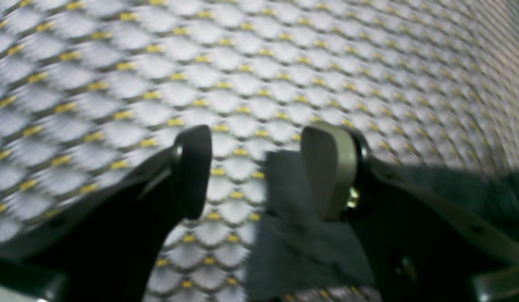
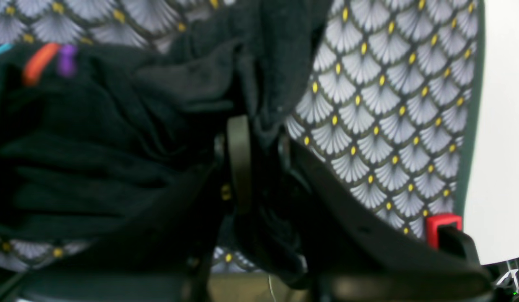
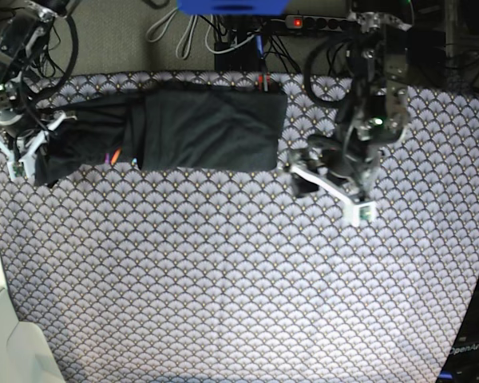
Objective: Fold the T-shirt properly
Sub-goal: 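Release the strip and move the right gripper to its other end, then grasp the strip's other end and fold it over onto the folded end, then press the folded end down with the right gripper, then release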
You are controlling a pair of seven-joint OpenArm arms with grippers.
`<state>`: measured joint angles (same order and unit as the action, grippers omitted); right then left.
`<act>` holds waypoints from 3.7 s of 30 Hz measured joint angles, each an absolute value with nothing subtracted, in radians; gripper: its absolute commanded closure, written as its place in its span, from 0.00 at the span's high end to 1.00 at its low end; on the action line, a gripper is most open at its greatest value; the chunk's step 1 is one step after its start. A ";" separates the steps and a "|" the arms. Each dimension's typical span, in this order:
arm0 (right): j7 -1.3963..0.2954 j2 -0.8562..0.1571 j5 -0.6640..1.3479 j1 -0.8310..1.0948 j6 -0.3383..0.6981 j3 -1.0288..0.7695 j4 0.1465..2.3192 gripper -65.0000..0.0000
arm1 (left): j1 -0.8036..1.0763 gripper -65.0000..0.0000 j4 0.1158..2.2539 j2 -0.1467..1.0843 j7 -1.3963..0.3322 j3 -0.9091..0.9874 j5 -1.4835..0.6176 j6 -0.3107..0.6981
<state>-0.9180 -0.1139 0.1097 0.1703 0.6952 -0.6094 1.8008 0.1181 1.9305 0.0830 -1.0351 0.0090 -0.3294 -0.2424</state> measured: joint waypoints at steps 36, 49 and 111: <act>-0.926 0.101 0.104 0.270 0.695 0.040 2.006 0.00 | 0.177 0.56 1.931 0.078 -1.228 0.688 -0.331 -0.239; -0.915 0.108 0.108 0.198 0.695 0.114 1.883 0.00 | 0.194 0.56 1.930 0.174 -1.232 0.705 -0.334 -0.239; -0.908 0.058 0.110 0.078 0.695 0.317 1.741 0.00 | 0.256 0.41 1.926 0.319 -1.231 0.802 -0.336 -0.236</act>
